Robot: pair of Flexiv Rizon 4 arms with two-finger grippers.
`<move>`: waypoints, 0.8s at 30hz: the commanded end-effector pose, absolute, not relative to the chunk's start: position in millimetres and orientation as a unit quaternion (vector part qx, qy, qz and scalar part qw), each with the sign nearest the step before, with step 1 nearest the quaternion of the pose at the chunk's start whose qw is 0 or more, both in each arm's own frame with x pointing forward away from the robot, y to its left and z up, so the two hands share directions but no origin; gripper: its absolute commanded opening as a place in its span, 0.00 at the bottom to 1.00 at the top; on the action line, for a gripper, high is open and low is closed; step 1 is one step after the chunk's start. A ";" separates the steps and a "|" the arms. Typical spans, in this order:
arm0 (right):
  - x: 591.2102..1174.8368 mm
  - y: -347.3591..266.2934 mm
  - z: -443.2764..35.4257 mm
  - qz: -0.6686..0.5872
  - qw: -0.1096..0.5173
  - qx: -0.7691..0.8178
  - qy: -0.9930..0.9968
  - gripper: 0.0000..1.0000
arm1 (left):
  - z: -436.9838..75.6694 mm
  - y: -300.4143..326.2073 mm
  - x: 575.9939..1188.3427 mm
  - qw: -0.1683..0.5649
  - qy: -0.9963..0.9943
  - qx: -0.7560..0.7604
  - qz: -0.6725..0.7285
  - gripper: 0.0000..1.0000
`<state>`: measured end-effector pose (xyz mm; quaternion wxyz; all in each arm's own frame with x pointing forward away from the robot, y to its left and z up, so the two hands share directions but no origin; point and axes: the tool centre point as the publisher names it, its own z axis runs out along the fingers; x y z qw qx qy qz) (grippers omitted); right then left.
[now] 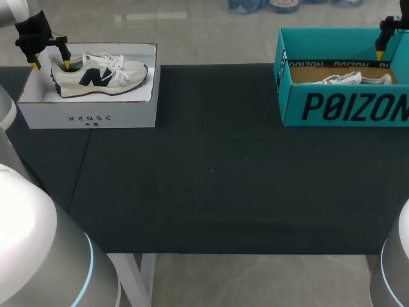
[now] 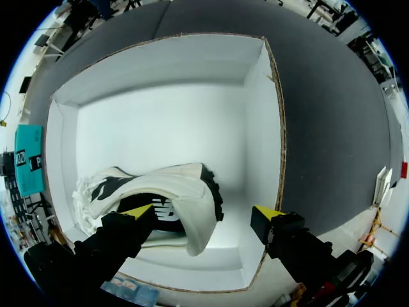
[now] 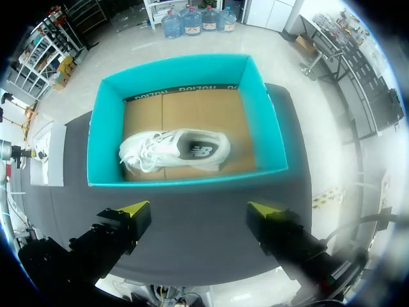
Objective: Take the shoe out of the shoebox, open the shoe tongue, remove and reinsert the insole, then place the shoe into the shoebox
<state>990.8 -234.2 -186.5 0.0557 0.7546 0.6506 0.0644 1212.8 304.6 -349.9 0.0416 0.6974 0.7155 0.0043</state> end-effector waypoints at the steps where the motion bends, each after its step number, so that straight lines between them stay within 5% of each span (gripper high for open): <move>1: 989.6 -234.2 -186.2 0.064 0.057 0.755 0.650 1.00 | -350.5 302.2 1218.0 0.040 0.714 0.699 0.005 0.87; 11: 989.6 -234.2 -186.2 0.064 0.057 0.755 0.650 1.00 | -355.9 297.9 1214.7 0.036 0.708 0.705 0.009 0.44; 21: 989.6 -234.2 -186.2 0.064 0.057 0.755 0.650 1.00 | -353.3 300.6 1213.2 0.037 0.707 0.706 0.020 0.42; 24: 989.6 -234.2 -186.2 0.064 0.057 0.755 0.650 1.00 | -352.9 301.7 1212.7 0.037 0.706 0.707 0.019 0.57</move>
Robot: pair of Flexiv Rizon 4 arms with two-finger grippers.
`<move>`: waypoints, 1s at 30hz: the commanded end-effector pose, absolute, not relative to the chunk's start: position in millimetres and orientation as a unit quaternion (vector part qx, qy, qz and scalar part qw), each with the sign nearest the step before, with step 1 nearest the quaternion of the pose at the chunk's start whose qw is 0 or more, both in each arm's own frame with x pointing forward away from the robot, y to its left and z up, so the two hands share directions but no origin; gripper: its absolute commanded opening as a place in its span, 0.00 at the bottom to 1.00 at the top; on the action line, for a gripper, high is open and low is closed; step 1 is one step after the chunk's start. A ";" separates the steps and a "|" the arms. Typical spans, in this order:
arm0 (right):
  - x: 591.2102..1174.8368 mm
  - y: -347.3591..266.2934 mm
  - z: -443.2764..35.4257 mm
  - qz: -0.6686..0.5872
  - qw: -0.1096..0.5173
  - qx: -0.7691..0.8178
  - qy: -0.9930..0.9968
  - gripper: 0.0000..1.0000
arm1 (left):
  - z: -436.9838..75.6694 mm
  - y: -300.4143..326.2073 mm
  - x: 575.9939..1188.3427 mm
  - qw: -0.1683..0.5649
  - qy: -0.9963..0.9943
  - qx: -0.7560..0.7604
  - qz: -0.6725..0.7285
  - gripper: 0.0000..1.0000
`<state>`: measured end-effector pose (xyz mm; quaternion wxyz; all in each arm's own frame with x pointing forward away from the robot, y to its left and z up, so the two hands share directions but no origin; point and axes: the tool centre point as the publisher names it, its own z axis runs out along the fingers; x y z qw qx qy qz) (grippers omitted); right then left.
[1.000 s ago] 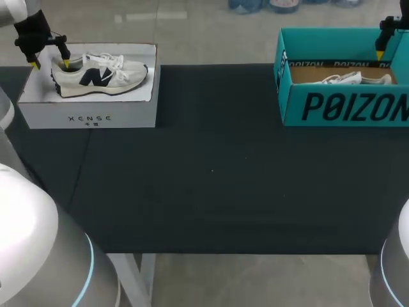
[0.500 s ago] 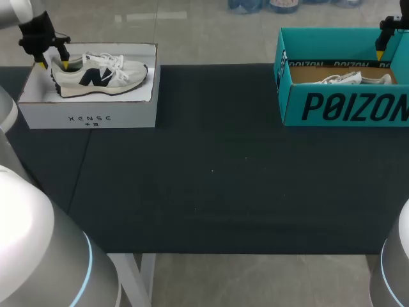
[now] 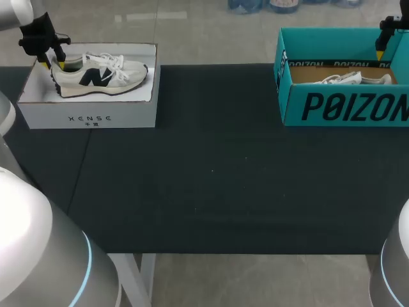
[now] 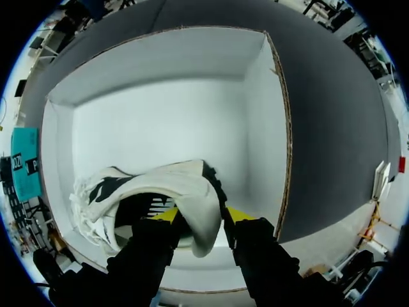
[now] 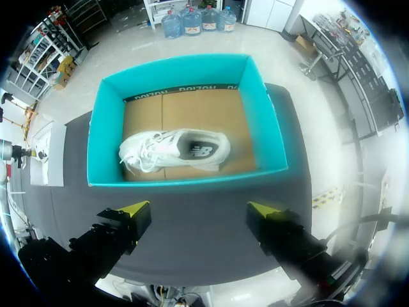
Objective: Take the shoe out of the shoebox, open the shoe tongue, remove and reinsert the insole, then place the shoe into the shoebox
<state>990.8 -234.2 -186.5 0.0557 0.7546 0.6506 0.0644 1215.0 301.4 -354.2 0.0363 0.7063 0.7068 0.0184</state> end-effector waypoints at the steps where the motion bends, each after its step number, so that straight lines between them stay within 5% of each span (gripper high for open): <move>1: 989.6 -234.2 -186.2 0.064 0.057 0.755 0.650 1.00 | -352.8 302.1 1212.6 0.037 0.706 0.707 0.019 0.65; 4: 989.6 -234.2 -186.2 0.064 0.057 0.755 0.650 1.00 | -351.6 303.9 1213.3 0.037 0.706 0.707 0.021 0.67; 7: 989.6 -234.2 -186.2 0.064 0.057 0.755 0.650 1.00 | -347.8 304.2 1213.5 0.040 0.705 0.707 0.025 0.49; 15: 989.6 -234.2 -186.2 0.064 0.057 0.755 0.650 1.00 | -345.7 304.1 1212.7 0.042 0.701 0.711 0.033 0.25; 30: 989.6 -234.2 -186.2 0.064 0.057 0.755 0.650 1.00 | -339.6 310.6 1204.0 0.047 0.701 0.710 0.042 0.00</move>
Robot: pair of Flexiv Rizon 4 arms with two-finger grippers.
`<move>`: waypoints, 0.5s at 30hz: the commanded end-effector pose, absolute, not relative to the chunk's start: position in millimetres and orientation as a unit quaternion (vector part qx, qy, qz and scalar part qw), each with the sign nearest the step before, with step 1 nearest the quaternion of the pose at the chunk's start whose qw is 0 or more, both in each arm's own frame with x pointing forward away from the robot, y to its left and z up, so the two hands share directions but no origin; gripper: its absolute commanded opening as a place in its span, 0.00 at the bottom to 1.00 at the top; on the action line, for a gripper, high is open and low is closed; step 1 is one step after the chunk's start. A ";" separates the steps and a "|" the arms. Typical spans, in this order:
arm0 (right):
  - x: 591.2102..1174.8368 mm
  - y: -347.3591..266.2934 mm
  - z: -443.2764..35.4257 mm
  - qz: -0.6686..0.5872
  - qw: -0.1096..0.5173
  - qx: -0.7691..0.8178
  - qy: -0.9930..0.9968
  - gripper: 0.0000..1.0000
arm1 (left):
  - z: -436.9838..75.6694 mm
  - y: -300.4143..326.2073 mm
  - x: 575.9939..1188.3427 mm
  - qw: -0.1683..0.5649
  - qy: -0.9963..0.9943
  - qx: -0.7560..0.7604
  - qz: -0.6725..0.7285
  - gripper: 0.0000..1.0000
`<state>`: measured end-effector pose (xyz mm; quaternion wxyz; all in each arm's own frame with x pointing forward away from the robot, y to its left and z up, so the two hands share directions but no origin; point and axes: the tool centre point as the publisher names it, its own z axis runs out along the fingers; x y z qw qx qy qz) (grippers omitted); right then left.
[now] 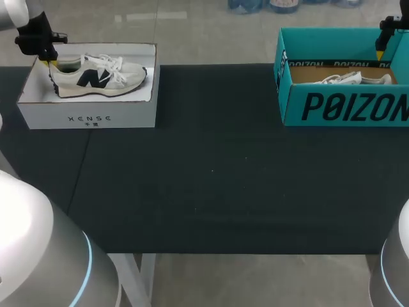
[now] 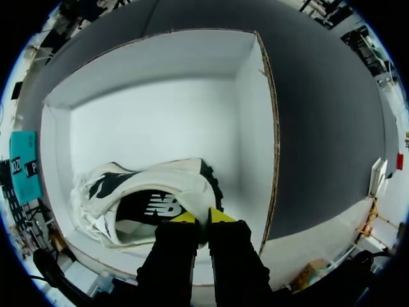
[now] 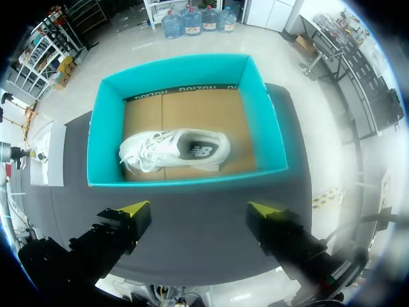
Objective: Take the shoe out of the shoebox, open the shoe tongue, remove and reinsert the insole, then place the shoe into the shoebox
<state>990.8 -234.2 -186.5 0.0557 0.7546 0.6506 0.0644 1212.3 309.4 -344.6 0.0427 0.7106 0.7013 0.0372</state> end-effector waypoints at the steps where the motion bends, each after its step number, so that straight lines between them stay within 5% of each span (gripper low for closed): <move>1: 989.6 -234.2 -186.2 0.064 0.057 0.755 0.650 1.00 | -338.7 311.0 1203.2 0.048 0.702 0.709 0.042 0.00; 15: 989.6 -234.2 -186.2 0.064 0.057 0.755 0.650 1.00 | -301.7 297.9 1183.7 0.085 0.711 0.696 0.051 0.00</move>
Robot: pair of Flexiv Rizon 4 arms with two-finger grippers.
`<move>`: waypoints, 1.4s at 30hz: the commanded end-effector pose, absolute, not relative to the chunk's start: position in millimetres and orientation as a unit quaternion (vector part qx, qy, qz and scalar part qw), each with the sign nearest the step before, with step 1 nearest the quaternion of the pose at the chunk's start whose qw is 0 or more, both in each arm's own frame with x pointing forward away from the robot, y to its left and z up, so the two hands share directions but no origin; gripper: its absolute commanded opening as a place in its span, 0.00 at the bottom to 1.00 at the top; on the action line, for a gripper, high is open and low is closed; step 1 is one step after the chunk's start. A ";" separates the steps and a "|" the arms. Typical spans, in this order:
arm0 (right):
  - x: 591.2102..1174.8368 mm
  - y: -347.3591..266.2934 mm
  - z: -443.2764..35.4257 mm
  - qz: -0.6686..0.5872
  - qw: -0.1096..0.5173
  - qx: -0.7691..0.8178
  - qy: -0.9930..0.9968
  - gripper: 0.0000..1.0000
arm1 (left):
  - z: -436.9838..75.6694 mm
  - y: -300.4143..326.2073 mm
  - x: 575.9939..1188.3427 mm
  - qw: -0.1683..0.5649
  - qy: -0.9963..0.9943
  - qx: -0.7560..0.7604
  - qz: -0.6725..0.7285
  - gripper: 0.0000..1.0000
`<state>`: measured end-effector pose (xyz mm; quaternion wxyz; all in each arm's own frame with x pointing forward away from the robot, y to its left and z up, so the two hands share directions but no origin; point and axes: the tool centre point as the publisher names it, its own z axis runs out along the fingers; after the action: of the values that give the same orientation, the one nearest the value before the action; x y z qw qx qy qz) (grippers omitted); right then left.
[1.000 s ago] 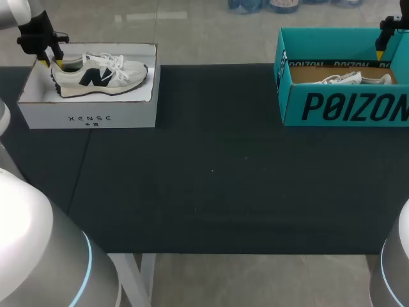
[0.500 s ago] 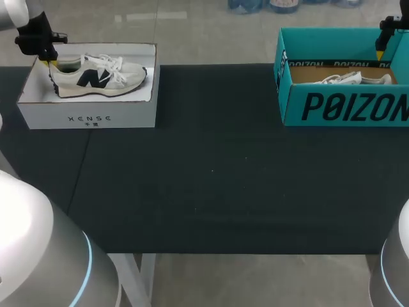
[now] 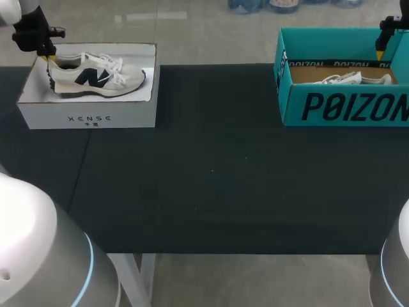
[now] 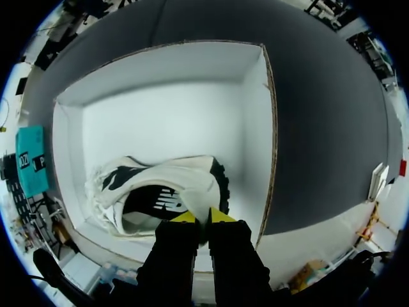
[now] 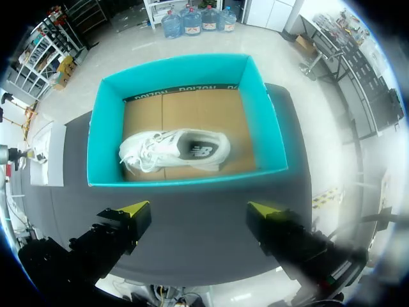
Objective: Take the shoe out of the shoebox, open the shoe tongue, remove and reinsert the insole, then place the shoe into the shoebox
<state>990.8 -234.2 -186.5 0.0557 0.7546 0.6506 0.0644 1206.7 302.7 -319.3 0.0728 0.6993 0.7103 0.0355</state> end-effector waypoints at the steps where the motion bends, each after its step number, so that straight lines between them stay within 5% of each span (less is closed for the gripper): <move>1: 989.6 -234.2 -186.2 0.064 0.057 0.755 0.650 1.00 | -298.9 296.9 1182.5 0.088 0.712 0.695 0.050 0.00; 11: 989.6 -234.2 -186.2 0.064 0.057 0.755 0.650 1.00 | -280.8 290.0 1171.4 0.105 0.717 0.688 0.045 0.00; 26: 989.6 -234.2 -186.2 0.064 0.057 0.755 0.650 1.00 | -324.3 293.7 1166.5 0.083 0.730 0.678 0.033 0.00; 29: 989.6 -234.2 -186.2 0.064 0.057 0.755 0.650 1.00 | -332.0 296.4 1168.1 0.079 0.732 0.676 0.029 0.32; 32: 989.6 -234.2 -186.2 0.064 0.057 0.755 0.650 1.00 | -335.3 298.3 1168.8 0.073 0.733 0.676 0.027 0.52; 42: 989.6 -234.2 -186.2 0.064 0.057 0.755 0.650 1.00 | -340.4 308.2 1169.6 0.066 0.730 0.679 0.035 0.49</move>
<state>990.8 -234.2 -186.4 0.0557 0.7546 0.6506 0.0643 1166.1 306.5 -336.9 0.0682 0.6785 0.7305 0.0360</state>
